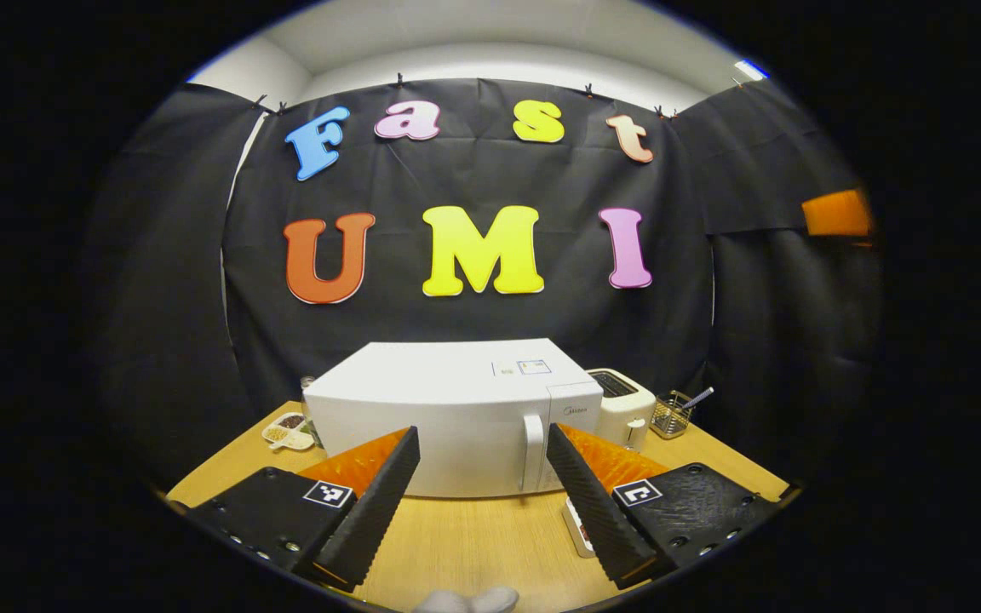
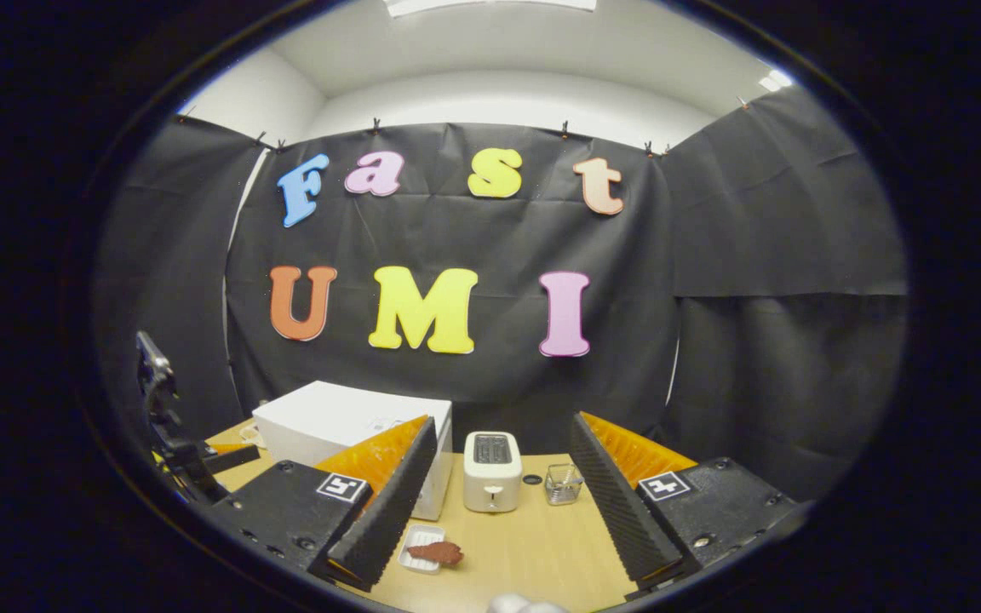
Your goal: Open the microwave oven with the left hand, put the food in, and close the microwave oven.
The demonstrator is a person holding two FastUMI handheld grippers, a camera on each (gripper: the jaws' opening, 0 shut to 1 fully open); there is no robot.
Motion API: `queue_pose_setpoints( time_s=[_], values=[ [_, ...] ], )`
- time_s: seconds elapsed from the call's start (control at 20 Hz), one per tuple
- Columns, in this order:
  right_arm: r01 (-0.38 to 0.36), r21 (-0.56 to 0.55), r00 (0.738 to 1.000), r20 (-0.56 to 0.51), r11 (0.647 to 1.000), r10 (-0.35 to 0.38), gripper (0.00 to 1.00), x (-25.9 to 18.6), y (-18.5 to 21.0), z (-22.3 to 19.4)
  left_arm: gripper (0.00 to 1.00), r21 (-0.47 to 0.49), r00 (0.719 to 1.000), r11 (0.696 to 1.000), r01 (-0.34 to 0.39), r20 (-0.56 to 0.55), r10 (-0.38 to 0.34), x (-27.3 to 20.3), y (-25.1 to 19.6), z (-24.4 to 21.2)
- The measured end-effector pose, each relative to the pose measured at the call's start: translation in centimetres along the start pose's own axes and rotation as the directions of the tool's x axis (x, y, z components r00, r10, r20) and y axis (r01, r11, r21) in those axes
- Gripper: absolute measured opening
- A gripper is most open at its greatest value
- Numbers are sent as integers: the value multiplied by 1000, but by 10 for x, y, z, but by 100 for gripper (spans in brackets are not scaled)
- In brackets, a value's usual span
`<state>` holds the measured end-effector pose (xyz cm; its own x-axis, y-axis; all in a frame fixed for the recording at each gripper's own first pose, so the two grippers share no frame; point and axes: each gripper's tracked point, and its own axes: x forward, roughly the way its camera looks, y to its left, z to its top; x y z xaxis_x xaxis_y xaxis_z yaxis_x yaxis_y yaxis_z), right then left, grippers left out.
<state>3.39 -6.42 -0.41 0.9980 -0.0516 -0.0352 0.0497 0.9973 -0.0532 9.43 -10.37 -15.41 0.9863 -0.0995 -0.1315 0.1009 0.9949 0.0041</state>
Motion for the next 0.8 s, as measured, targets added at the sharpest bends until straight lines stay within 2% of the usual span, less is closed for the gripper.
queue_pose_setpoints(
  time_s=[0.15,0.3,0.55,0.8],
  values=[
    [20,-35,999,-31,999,-21,100,5,-16,-7,95,21,998,1000,18,-52,-17,31,-23,-46],
    [57,-63,996,-64,996,-61,100,8,-34,-16,95,13,998,1000,19,-67,-18,69,-39,-70],
    [120,-110,985,-108,987,-132,100,7,-58,-29,95,-10,997,1000,0,-74,-1,132,-49,-94],
    [158,-96,979,-112,983,-168,100,8,-64,-34,95,-7,998,1000,-19,-60,18,158,-45,-97]
  ],
)
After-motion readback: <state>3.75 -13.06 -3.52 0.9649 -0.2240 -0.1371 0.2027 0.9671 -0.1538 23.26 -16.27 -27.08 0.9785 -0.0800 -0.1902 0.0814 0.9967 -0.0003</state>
